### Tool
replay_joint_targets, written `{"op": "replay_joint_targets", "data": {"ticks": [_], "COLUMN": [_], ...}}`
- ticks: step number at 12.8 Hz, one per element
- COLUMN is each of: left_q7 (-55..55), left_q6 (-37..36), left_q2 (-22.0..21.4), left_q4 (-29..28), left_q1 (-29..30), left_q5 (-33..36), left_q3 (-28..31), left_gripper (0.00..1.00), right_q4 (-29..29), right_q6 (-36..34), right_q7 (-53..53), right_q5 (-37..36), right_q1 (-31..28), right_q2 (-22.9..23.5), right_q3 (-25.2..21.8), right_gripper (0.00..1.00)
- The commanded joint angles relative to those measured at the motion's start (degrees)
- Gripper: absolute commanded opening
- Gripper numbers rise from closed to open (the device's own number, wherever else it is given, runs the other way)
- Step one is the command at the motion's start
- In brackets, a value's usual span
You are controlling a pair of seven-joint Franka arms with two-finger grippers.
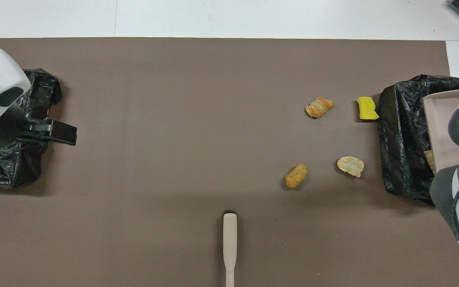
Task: Sweep and dump trash in bin
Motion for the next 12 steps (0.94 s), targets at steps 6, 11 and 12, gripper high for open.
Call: {"op": "replay_joint_targets", "data": {"ticks": [6,11,12], "left_q7": [5.38,7.57,8.71], "left_q6": [-2.29,-2.2,-2.2], "left_q2": [-0.92,-1.62,-1.54], "left_q4": [0.92,0.22,0.21], "left_q1": [1.94,2.38,2.73], "left_q5": [0.43,0.43,0.43], "left_q3": [-0.84,-0.58,-0.58], "left_gripper": [1.0,1.0,1.0], "right_q4": [2.86,2.51,2.6], "right_q6": [1.04,-5.45,-6.95], "right_q7": [12.55,32.33,37.94], "right_q5": [31.95,46.44,47.6], "right_q1": [-2.27,1.05,3.16], "right_q2": [2.05,2.93,2.93], "right_q3": [-0.67,-0.14,-0.15], "right_gripper": [0.0,0.0,0.0]}}
